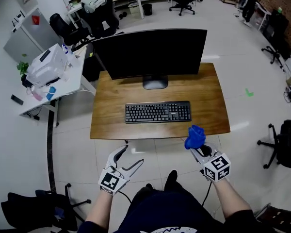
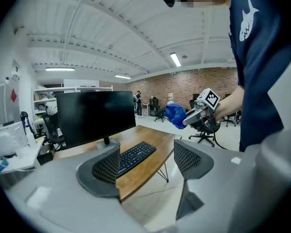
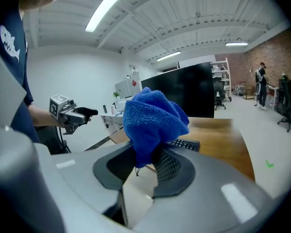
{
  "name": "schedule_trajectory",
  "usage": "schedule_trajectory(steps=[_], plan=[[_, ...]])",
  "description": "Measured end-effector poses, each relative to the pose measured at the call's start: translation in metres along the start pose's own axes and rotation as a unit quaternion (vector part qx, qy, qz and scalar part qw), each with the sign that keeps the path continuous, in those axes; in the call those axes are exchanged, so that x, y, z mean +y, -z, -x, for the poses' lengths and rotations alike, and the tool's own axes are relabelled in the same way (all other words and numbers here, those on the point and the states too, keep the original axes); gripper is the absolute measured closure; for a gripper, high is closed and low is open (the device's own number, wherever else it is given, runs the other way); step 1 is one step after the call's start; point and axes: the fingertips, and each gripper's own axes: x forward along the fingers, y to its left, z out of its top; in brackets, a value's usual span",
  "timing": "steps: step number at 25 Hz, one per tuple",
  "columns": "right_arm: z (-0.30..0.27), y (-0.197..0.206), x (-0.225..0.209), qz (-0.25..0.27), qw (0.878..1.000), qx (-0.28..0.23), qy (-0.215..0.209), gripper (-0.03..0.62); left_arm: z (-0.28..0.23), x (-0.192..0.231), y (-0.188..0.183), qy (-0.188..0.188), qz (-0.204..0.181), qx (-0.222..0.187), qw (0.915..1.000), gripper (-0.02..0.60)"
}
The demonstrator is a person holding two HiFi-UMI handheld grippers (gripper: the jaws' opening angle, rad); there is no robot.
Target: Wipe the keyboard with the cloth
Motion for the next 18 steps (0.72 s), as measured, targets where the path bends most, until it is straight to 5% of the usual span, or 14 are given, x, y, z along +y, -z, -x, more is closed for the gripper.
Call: schedule_trajectory(steps=[8, 18], plan=[[0.045, 0.034, 0.108, -0.001, 1.0, -0.014, -0.015, 0.487, 0.078, -0.069, -0.019, 0.025, -0.017, -0.054, 0.9981, 0.244], [0.12, 0.074, 0.301, -0.042, 0.997, -0.063, -0.004, 0.487, 0.258, -0.162, 0.035, 0.066, -0.023, -0.057, 0.9959, 0.244]])
